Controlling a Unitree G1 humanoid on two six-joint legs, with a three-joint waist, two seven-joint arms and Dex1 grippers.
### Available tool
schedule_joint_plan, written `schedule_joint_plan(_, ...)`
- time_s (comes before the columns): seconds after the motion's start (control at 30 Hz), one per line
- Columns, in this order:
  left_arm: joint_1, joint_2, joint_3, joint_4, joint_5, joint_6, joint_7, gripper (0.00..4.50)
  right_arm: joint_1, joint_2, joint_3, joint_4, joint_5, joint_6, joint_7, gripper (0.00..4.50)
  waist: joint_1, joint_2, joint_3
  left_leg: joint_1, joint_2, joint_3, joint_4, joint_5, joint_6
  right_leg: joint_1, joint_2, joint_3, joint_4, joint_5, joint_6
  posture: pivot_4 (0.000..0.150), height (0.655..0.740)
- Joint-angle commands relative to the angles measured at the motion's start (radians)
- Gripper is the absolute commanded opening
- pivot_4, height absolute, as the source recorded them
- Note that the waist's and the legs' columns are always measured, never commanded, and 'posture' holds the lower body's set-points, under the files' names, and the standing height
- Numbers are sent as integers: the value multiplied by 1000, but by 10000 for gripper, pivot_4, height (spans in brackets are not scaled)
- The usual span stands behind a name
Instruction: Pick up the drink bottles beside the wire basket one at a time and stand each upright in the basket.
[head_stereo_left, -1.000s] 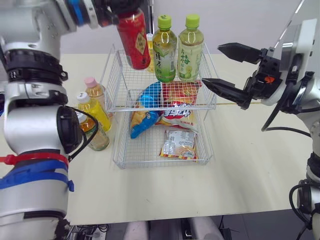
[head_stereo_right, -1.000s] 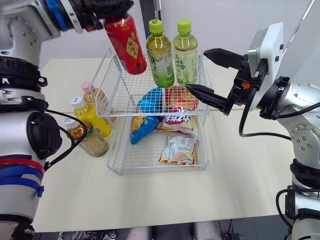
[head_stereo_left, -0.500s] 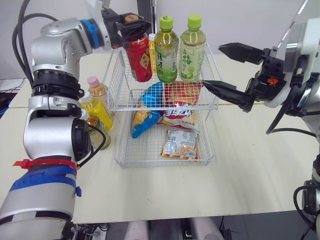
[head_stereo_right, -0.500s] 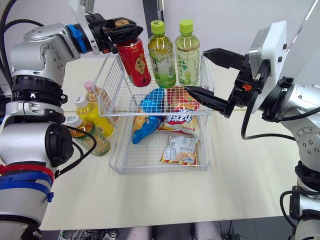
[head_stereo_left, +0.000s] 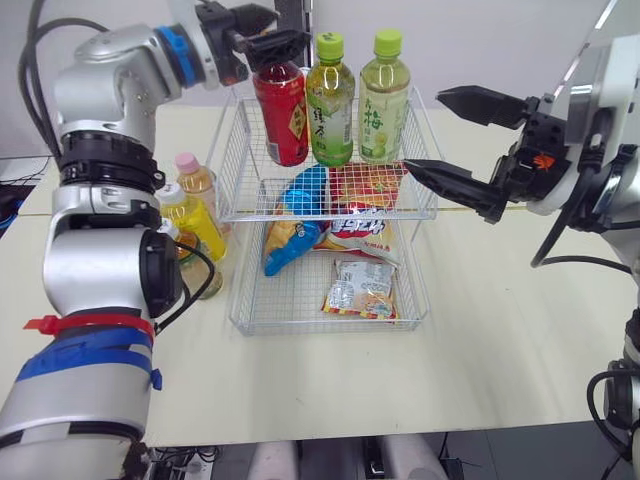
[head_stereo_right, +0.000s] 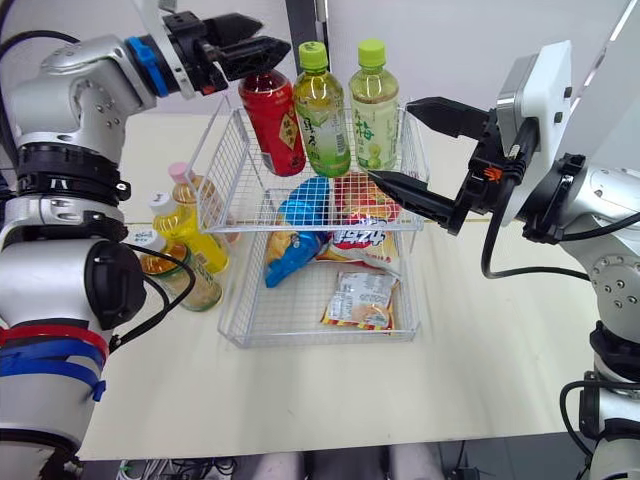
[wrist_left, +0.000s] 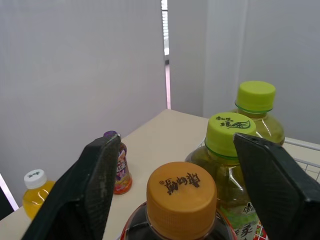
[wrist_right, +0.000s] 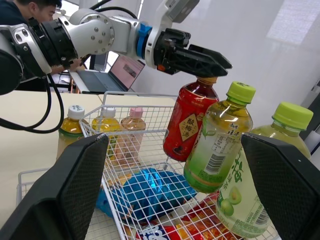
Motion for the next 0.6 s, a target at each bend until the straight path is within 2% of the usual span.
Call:
schedule_joint_plan(0.03, 62, 52, 68, -196, -66, 89, 38, 44881, -31, 1, -9, 8, 13, -22, 23, 45000, -3, 1, -1, 0, 0, 0, 0, 0, 0, 0, 0, 0, 0, 0, 0, 1500, 7400)
schedule_joint_plan(0.3, 493, 203, 351, -705, -245, 360, 195, 44881, -96, 41, 75, 131, 17, -40, 183, 45000, -12, 2, -1, 2, 1, -1, 0, 0, 0, 1, 0, 0, 2, 0, 0, 1500, 7400)
schedule_joint_plan(0.37, 643, 226, 430, -832, -281, 422, 225, 44881, -115, 56, 103, 165, 1, -55, 231, 45000, -10, 2, -1, 2, 1, 0, 0, 0, 0, 1, 0, 1, 1, 0, 0, 1500, 7400)
schedule_joint_plan(0.43, 899, 243, 572, -1024, -316, 506, 210, 44881, -152, 86, 147, 221, -20, -79, 291, 45000, -11, 2, -1, 2, 2, -1, 0, 0, 0, 2, 0, 0, 0, 0, 0, 1500, 7400)
schedule_joint_plan(0.5, 1109, 243, 679, -1165, -322, 542, 210, 44881, -178, 103, 176, 265, -18, -77, 351, 45000, -14, 2, -1, 3, 1, 1, 0, 0, 0, 2, -2, 2, 0, 0, -1, 1500, 7400)
schedule_joint_plan(0.6, 1285, 174, 847, -1332, -418, 628, 259, 44881, -198, 124, 214, 315, -29, -95, 443, 45000, 7, -1, -2, 3, 1, -2, 1, 0, 0, 3, -2, -2, 1, 0, -1, 1500, 7400)
